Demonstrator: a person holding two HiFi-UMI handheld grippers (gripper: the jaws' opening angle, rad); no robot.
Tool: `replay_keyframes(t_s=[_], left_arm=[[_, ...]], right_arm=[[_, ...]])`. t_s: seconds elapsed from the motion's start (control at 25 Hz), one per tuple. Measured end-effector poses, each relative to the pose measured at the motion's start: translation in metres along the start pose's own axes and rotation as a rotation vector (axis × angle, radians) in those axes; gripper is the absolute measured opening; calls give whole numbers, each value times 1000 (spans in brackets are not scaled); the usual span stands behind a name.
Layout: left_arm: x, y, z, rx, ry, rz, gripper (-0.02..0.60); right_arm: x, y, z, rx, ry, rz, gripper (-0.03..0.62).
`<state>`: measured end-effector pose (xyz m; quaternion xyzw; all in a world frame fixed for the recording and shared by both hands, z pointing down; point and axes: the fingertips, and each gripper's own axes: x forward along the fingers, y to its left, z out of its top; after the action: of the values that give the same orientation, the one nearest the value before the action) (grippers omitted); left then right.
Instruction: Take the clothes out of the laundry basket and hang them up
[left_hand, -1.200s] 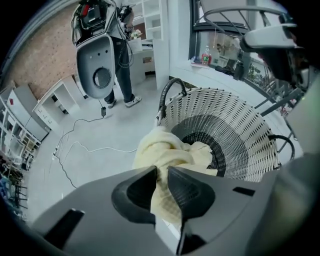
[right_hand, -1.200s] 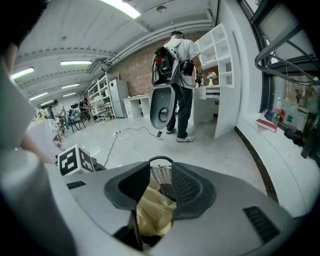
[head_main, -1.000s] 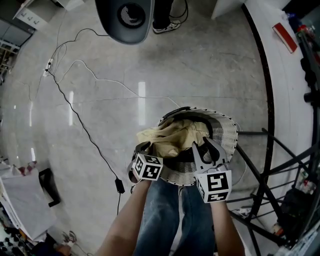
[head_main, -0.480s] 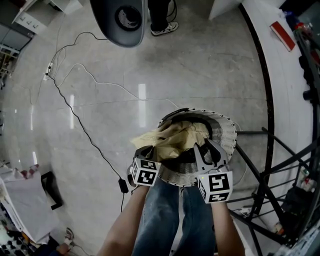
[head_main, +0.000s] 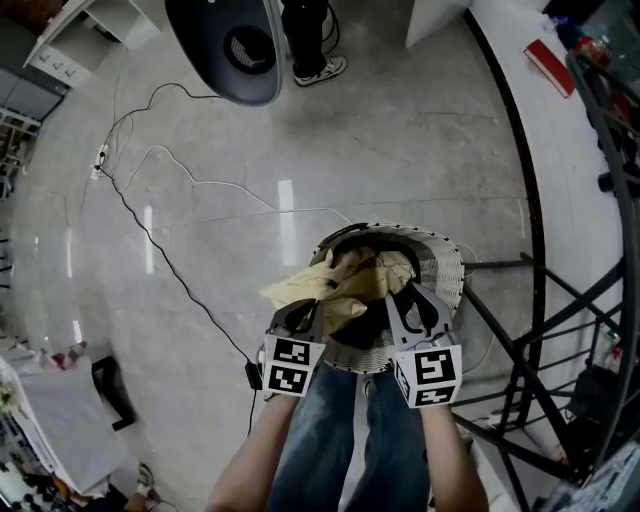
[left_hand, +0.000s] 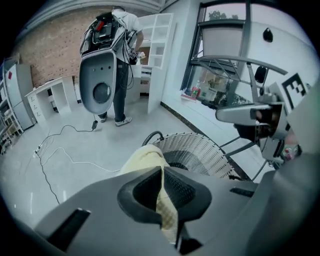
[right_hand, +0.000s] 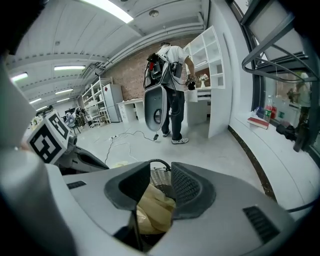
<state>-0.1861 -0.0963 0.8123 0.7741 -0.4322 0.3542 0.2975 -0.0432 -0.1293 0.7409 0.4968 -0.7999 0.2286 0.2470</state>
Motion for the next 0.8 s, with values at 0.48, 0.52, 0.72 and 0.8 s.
replay_keyframes(t_s=[0.48,0.52,0.72,0.8], left_arm=[[-70,-69,90,28,-132,-115,29],[-76,-74,99,39,-144,-124,29],[-106,-102,140,74,-199,-176,29],[-117,-113,156,91,-217,-193,28]], right_arm=[[-65,-16,20,45,-32,-33,133],[-70,-16,21,46,-36,-33,133],[-96,-14,23,66,-40,-27,135],[-106,-13,21,77,-40,-24,135]])
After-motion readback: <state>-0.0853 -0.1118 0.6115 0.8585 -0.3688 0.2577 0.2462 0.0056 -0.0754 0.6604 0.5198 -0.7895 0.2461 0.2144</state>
